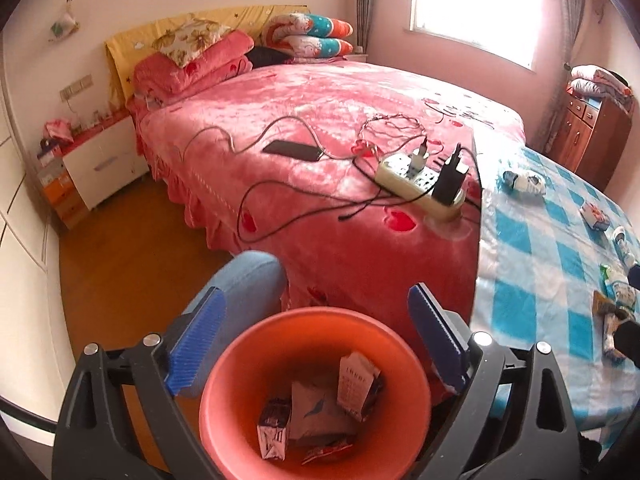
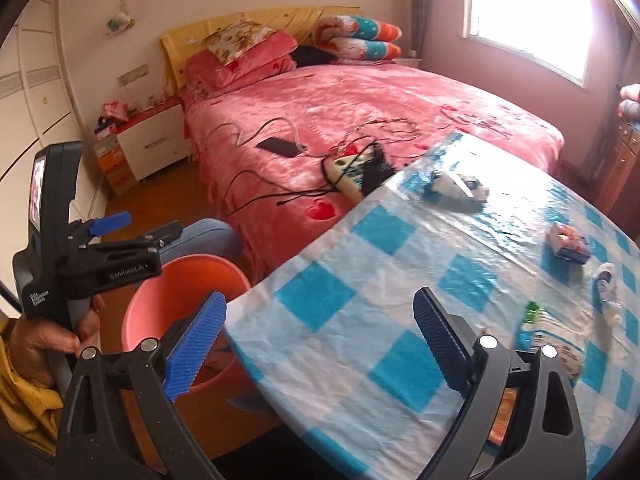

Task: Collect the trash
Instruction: 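Move both tools back from the bucket to the table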

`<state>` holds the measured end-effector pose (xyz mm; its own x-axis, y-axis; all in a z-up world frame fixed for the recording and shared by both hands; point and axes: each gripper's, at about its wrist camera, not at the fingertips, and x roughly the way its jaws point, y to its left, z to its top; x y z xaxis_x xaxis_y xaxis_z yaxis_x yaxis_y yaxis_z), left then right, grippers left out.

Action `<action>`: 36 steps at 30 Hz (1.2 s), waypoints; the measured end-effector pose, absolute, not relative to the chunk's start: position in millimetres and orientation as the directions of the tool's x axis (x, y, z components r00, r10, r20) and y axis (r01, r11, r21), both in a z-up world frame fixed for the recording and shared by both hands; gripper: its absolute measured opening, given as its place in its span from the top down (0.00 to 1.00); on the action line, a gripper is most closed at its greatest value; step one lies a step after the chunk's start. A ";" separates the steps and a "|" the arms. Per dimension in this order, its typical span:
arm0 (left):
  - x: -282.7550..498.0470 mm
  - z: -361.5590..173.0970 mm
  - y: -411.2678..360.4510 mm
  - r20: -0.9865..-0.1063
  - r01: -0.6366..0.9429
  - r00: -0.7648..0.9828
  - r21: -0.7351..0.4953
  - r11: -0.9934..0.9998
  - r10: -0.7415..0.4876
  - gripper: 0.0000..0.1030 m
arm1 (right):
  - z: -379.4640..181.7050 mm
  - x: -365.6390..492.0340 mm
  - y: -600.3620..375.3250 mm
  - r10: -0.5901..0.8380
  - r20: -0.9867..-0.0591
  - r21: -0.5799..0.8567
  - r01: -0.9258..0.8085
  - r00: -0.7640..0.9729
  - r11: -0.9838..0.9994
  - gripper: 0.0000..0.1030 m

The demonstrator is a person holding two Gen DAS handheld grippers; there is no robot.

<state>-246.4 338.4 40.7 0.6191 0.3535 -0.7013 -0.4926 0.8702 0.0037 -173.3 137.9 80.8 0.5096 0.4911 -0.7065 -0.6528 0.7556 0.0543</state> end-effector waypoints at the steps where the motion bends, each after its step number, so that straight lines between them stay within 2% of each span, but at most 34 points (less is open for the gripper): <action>1: -242.2 45.2 334.7 -0.694 -0.488 0.625 0.010 0.873 0.357 0.10 | 82.3 -171.4 132.7 0.487 -0.704 0.056 -0.643 0.517 0.764 0.09; 14: -192.2 76.8 280.6 -0.637 -0.403 0.677 0.099 0.910 0.369 0.09 | 92.7 -150.7 71.3 0.440 -0.663 0.075 -0.531 0.605 0.844 0.08; 36: -143.8 86.6 210.3 -0.629 -0.266 0.725 0.119 0.957 0.280 0.08 | 86.9 -138.6 -5.4 0.369 -0.631 0.107 -0.395 0.683 0.912 0.08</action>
<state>-143.8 210.3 86.6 0.7250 0.2796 -0.6294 -0.2657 0.9567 0.1189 -138.6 -5.4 86.9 0.6826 0.3695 -0.6305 -0.3950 0.9124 0.1070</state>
